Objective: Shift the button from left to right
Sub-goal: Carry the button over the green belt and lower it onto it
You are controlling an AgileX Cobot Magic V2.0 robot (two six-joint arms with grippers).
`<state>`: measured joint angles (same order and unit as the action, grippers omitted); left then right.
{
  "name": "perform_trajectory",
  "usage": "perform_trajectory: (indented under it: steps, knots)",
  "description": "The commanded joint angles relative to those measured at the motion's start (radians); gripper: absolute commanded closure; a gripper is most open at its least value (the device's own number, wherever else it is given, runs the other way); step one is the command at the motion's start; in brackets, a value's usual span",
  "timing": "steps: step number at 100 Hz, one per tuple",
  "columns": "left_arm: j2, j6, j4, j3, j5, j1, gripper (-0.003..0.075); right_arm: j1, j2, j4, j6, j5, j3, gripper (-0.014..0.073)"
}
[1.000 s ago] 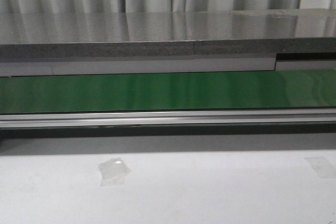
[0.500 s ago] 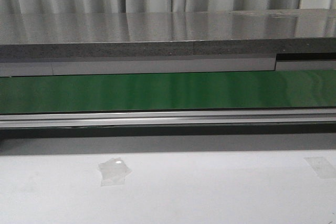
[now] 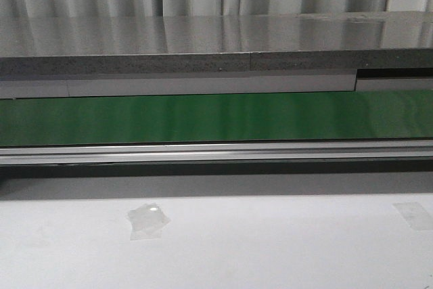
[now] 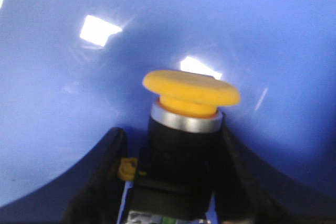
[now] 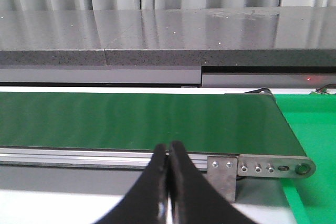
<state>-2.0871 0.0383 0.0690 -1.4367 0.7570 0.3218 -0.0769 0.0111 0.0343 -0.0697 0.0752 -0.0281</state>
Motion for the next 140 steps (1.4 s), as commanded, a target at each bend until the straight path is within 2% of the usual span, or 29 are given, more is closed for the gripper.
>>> perform_trajectory:
  steps: [1, 33, 55, 81, 118, 140]
  knots:
    - [0.078, -0.007, 0.024, -0.034, -0.003, -0.005, 0.0635, 0.000, 0.018, 0.013, 0.002, -0.087, 0.016, 0.0662]
    - [0.220, -0.080, 0.022, -0.047, 0.001, -0.005, 0.0636, 0.000, 0.018, 0.013, 0.002, -0.087, 0.016, 0.0662]
    - [0.262, -0.233, 0.035, -0.047, 0.138, -0.005, 0.0636, 0.000, 0.018, 0.013, 0.002, -0.087, 0.016, 0.0662]
    - [0.262, -0.392, 0.222, -0.047, 0.206, -0.012, 0.0636, 0.000, 0.018, 0.013, 0.002, -0.087, 0.016, 0.0662]
    - [0.262, -0.396, 0.221, -0.045, 0.186, -0.125, 0.0635, 0.000, 0.018, 0.013, 0.002, -0.087, 0.016, 0.0662]
    - [0.253, -0.301, 0.130, -0.045, 0.186, -0.147, 0.0635, 0.000, 0.018, 0.013, 0.002, -0.087, 0.016, 0.0662]
